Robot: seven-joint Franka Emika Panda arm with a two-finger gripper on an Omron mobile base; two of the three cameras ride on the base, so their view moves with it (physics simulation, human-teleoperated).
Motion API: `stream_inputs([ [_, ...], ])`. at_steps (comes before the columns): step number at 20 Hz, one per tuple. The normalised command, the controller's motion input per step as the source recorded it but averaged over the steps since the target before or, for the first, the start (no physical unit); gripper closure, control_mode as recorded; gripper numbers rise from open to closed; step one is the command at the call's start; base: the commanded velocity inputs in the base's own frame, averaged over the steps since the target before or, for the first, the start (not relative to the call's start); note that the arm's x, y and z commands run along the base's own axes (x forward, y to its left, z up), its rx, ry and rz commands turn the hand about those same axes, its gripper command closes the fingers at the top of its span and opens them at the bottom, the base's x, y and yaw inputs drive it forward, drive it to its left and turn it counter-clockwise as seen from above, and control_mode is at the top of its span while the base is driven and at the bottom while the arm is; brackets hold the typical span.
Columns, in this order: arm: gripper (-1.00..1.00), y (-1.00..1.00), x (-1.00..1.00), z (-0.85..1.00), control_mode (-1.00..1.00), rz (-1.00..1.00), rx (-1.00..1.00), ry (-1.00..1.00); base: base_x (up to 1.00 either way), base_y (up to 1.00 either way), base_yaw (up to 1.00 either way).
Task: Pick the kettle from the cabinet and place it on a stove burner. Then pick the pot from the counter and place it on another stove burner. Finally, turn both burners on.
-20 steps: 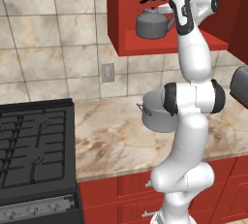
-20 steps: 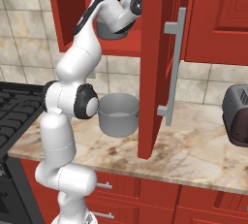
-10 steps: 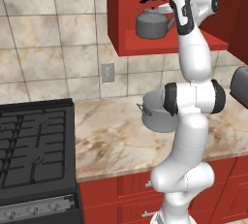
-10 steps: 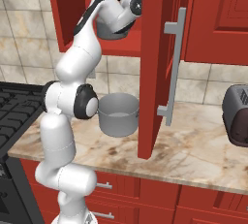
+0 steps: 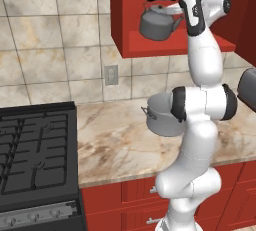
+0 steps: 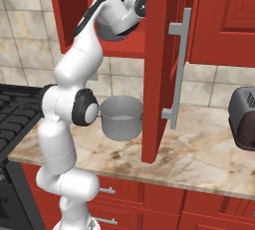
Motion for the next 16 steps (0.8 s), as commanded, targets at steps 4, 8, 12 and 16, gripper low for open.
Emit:
stream_inputs([
  [4,1.00,0.00,-0.35,-0.35,-1.00,0.00,0.07,-0.11,0.00,0.00,0.00],
  [8,1.00,0.00,-0.34,-0.35,-1.00,0.00,0.08,-0.10,0.00,0.00,0.00],
  [12,1.00,0.03,-0.30,-0.18,-1.00,0.00,0.03,-0.08,0.00,0.00,0.00],
  [16,1.00,0.10,-0.30,0.00,-1.00,0.00,0.00,-0.03,0.00,0.00,0.00],
])
